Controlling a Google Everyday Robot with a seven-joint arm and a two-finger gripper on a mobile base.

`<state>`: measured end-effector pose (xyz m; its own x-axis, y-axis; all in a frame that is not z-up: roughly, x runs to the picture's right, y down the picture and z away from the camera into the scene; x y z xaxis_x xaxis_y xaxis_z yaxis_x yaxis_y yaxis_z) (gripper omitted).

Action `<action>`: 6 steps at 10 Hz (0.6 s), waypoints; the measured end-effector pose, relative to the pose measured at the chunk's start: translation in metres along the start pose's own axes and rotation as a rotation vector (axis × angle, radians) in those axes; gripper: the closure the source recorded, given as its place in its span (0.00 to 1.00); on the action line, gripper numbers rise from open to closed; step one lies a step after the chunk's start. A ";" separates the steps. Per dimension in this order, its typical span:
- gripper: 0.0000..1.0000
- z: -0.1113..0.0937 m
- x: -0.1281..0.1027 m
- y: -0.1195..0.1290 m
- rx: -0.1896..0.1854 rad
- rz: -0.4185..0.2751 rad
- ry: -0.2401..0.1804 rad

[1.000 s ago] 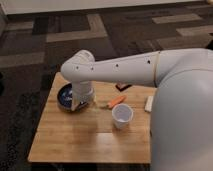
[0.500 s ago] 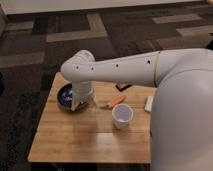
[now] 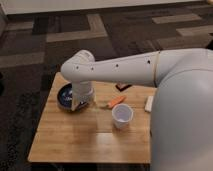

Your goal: Place the ceramic cup in the ceramic bowl

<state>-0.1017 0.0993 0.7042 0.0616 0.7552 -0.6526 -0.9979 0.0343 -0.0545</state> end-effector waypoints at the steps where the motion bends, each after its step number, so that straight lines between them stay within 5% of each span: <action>1: 0.35 0.000 0.000 0.000 0.000 0.000 0.000; 6: 0.35 -0.006 0.007 -0.002 0.011 0.008 -0.011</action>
<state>-0.0988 0.1007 0.6951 0.0530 0.7629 -0.6443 -0.9986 0.0349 -0.0409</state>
